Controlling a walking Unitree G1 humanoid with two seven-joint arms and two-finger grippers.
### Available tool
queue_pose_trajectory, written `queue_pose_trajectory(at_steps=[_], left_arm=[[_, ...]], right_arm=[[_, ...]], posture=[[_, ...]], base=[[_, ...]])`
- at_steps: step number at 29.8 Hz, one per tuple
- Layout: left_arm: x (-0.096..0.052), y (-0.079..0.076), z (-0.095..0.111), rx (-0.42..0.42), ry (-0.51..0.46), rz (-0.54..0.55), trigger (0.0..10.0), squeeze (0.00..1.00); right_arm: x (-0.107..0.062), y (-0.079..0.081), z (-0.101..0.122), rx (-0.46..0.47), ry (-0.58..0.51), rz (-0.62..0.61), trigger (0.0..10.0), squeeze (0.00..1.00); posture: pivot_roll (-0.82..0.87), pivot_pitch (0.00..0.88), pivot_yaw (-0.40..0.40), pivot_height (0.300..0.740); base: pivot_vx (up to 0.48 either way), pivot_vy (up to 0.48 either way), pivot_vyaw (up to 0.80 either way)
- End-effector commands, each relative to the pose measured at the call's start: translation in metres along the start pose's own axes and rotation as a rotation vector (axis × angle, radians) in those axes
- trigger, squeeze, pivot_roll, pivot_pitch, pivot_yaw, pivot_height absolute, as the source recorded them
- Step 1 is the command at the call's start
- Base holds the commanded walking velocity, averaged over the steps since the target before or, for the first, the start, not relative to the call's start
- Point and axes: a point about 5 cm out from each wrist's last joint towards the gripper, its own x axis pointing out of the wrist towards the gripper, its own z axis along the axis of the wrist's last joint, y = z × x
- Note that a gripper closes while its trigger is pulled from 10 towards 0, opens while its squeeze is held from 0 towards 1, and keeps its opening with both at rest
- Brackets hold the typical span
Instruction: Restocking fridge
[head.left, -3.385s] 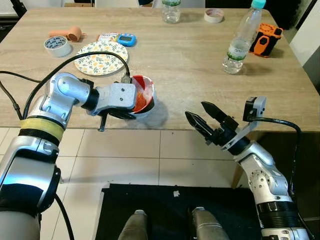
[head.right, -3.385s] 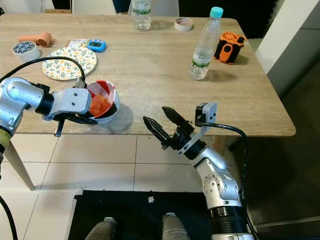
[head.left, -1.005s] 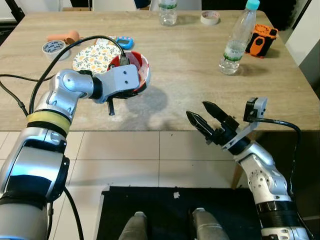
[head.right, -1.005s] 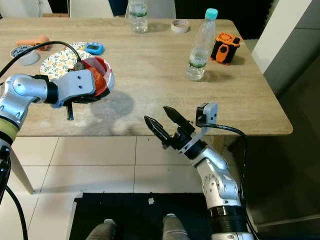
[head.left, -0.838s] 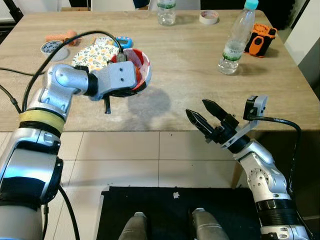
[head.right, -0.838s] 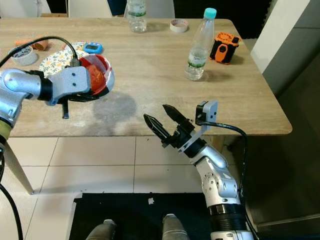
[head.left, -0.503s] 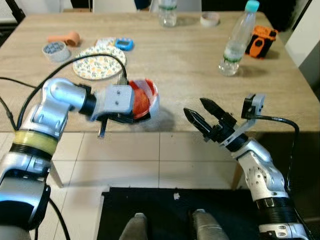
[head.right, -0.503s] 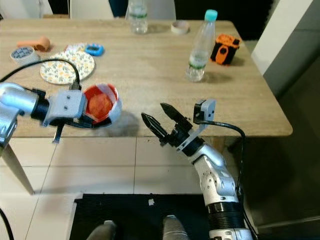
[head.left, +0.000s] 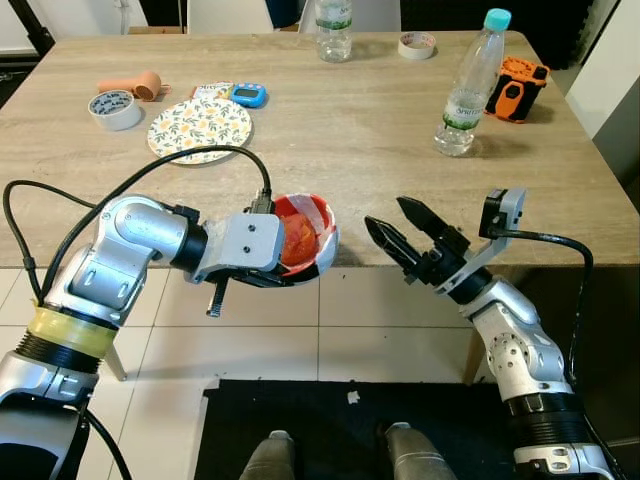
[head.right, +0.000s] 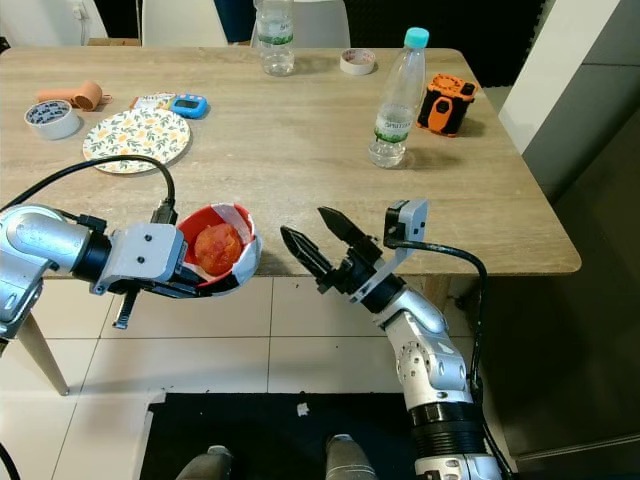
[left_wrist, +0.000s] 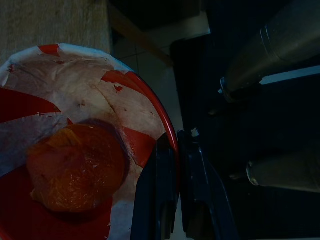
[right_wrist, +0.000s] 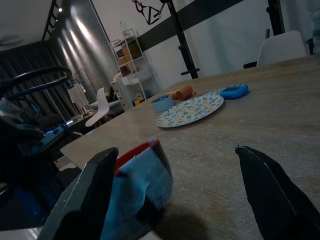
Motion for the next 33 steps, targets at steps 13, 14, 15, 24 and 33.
queue_pose_trajectory(at_steps=[13,14,15,24,33], left_arm=[[0.024,-0.017,-0.007,-0.076,0.011,0.032,10.0,0.0],[0.024,-0.016,-0.008,-0.079,0.014,0.036,10.0,0.0],[0.024,-0.016,-0.009,-0.081,0.016,0.038,10.0,0.0],[0.028,-0.019,-0.012,-0.109,0.016,0.048,10.0,0.0],[0.04,-0.026,-0.03,-0.207,0.026,0.077,10.0,0.0]], right_arm=[[-0.006,-0.002,-0.012,-0.001,0.052,0.001,10.0,0.0],[-0.006,-0.002,-0.011,-0.001,0.053,0.002,10.0,0.0],[-0.006,-0.002,-0.011,-0.002,0.054,0.002,10.0,0.0],[-0.007,-0.002,-0.013,-0.005,0.063,0.003,10.0,0.0],[-0.016,-0.008,-0.026,-0.023,0.142,-0.033,10.0,0.0]], posture=[[-0.02,0.083,0.01,0.74],[-0.02,0.083,0.008,0.74],[-0.02,0.083,0.008,0.74],[-0.02,0.084,0.005,0.74],[-0.02,0.087,0.001,0.74]], base=[[-0.303,0.0,0.0],[-0.356,0.0,0.0],[-0.356,0.0,0.0],[-0.36,0.0,0.0],[-0.31,0.0,0.0]])
